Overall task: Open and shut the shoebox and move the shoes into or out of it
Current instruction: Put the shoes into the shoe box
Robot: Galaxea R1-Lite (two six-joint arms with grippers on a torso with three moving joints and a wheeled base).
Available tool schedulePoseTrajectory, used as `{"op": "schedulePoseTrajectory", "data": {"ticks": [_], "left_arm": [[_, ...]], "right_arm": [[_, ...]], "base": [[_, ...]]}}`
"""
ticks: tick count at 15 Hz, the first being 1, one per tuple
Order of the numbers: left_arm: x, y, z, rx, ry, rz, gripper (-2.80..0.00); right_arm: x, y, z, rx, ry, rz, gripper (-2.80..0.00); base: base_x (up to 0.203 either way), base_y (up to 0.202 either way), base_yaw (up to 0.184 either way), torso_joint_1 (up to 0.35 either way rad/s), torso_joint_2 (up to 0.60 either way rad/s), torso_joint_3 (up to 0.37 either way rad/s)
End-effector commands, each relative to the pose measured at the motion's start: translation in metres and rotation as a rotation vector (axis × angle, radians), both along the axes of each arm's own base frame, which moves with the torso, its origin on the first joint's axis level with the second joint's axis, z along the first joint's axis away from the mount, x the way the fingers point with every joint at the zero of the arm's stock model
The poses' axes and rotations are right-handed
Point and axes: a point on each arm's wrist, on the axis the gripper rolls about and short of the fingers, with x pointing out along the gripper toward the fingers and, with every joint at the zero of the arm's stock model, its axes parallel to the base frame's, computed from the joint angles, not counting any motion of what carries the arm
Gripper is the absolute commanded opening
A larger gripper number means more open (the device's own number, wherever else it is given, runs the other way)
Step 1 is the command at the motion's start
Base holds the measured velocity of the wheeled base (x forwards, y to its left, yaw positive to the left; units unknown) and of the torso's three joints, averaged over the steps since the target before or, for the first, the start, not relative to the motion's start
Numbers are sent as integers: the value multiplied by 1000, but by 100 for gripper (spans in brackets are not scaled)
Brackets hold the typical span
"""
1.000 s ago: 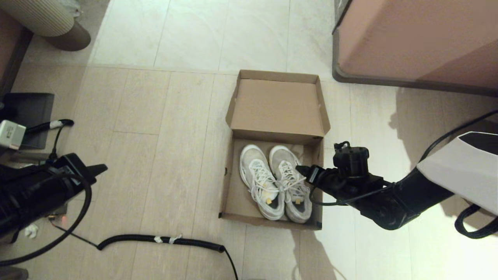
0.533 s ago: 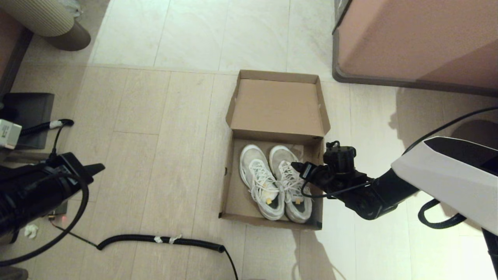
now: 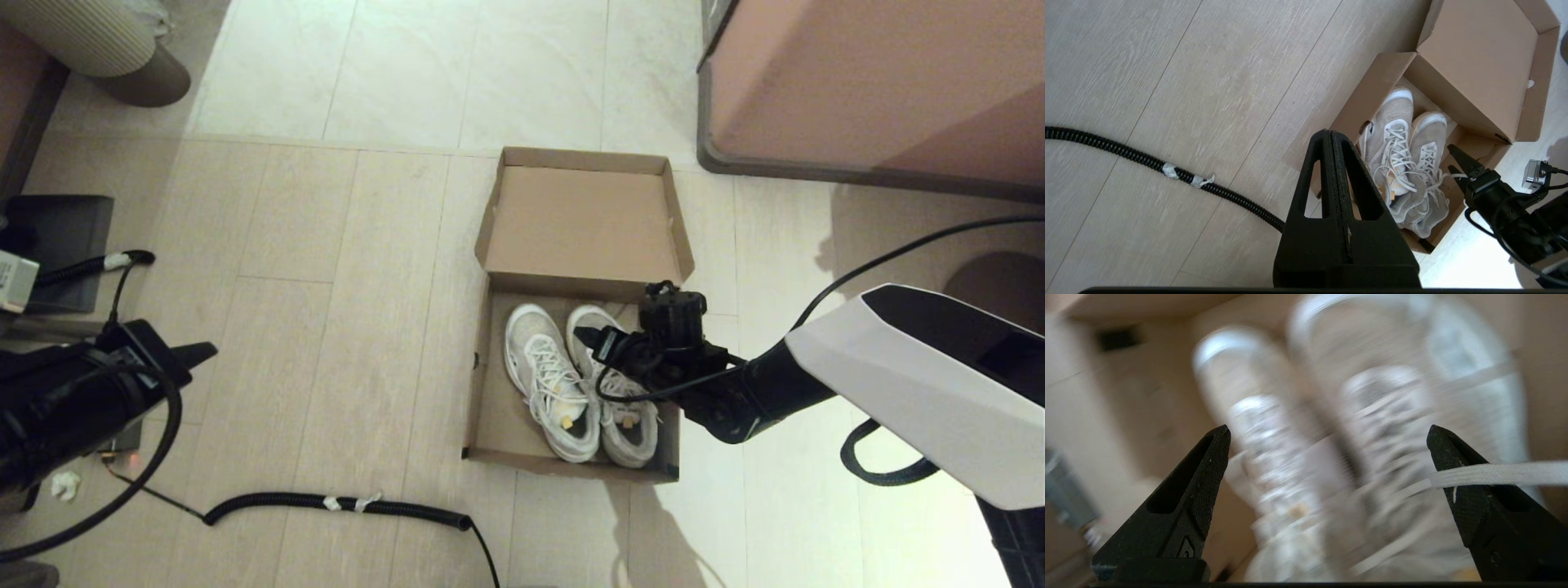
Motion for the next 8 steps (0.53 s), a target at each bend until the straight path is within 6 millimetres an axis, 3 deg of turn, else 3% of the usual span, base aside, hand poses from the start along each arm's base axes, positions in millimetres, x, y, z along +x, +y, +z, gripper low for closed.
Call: {"op": "schedulePoseTrajectory", "data": {"ticks": [1, 4, 8], "left_arm": [[-2, 0, 2, -4, -9, 2, -280], [-3, 0, 1, -4, -11, 1, -280], [-16, 2, -2, -6, -13, 4, -280]], "right_arm": [[-21, 18, 20, 18, -17, 54, 0], [-54, 23, 37, 12, -9, 96, 0], [-83, 15, 83, 10, -27, 119, 0]], "base": [[0, 0, 0, 0, 0, 0], [0, 0, 0, 0, 0, 0], [0, 0, 0, 0, 0, 0]]}}
